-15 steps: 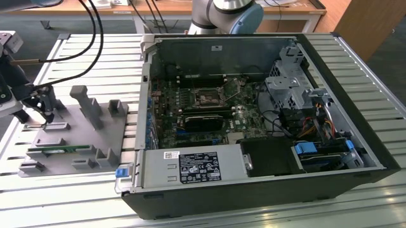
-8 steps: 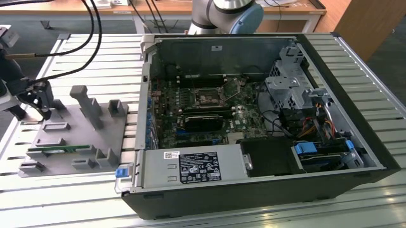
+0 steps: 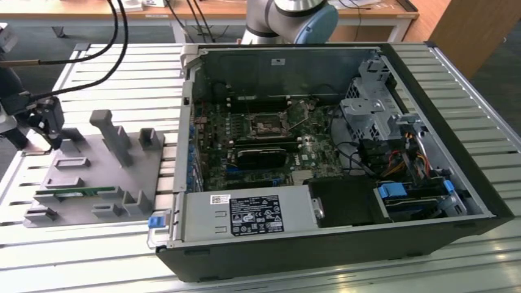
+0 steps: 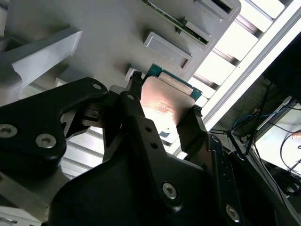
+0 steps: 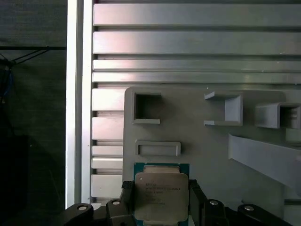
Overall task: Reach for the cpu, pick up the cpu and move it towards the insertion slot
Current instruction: 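Pick up the cpu and move it towards the insertion slot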
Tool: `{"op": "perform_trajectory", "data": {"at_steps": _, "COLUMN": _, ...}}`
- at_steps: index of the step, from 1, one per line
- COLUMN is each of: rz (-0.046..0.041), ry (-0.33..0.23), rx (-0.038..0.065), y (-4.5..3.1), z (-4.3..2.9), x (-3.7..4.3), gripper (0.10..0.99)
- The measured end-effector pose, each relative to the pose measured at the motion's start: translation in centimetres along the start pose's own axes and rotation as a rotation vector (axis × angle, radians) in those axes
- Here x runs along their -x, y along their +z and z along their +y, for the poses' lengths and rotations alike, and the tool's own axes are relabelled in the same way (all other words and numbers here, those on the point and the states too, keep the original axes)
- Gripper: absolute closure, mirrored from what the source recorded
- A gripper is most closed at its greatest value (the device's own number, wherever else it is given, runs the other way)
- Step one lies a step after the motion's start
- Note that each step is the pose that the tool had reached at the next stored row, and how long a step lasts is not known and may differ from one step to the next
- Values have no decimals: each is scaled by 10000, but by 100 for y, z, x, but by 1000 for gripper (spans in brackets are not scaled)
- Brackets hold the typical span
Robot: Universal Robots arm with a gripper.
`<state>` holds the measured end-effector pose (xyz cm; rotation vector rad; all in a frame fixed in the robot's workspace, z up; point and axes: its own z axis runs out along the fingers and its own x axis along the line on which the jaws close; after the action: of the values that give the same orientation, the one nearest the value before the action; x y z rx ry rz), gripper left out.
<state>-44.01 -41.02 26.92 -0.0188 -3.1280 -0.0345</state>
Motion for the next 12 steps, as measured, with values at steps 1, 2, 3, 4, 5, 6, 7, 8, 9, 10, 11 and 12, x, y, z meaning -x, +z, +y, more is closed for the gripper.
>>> {"op": "perform_trajectory", "data": {"at_steps": 1, "rz": 1, "ry": 0, "rx": 0, "y": -18, "z": 0, "x": 0, "gripper": 541}}
{"op": "perform_trajectory", "data": {"at_steps": 2, "rz": 1, "ry": 0, "rx": -1, "y": -36, "z": 1, "x": -1, "gripper": 541}}
{"op": "perform_trajectory", "data": {"at_steps": 3, "rz": 1, "ry": 0, "rx": 0, "y": -52, "z": 1, "x": -1, "gripper": 541}}
{"op": "perform_trajectory", "data": {"at_steps": 4, "rz": 0, "ry": 0, "rx": -1, "y": -70, "z": 2, "x": -1, "gripper": 541}}
{"op": "perform_trajectory", "data": {"at_steps": 5, "rz": 0, "ry": 0, "rx": 0, "y": -87, "z": 3, "x": -1, "gripper": 541}}
{"op": "perform_trajectory", "data": {"at_steps": 6, "rz": 0, "ry": 0, "rx": 0, "y": -108, "z": 4, "x": -2, "gripper": 541}}
{"op": "perform_trajectory", "data": {"at_steps": 7, "rz": 0, "ry": 0, "rx": 0, "y": -125, "z": 4, "x": -2, "gripper": 541}}
{"op": "perform_trajectory", "data": {"at_steps": 8, "rz": 1, "ry": 0, "rx": -1, "y": -146, "z": 5, "x": -2, "gripper": 541}}
{"op": "perform_trajectory", "data": {"at_steps": 9, "rz": 1, "ry": 0, "rx": -1, "y": -169, "z": 6, "x": -2, "gripper": 541}}
{"op": "perform_trajectory", "data": {"at_steps": 10, "rz": 1, "ry": -1, "rx": 0, "y": -188, "z": 6, "x": -3, "gripper": 541}}
{"op": "perform_trajectory", "data": {"at_steps": 11, "rz": 1, "ry": 0, "rx": -1, "y": -210, "z": 7, "x": -3, "gripper": 541}}
{"op": "perform_trajectory", "data": {"at_steps": 12, "rz": 0, "ry": 0, "rx": 0, "y": -231, "z": 8, "x": -3, "gripper": 541}}
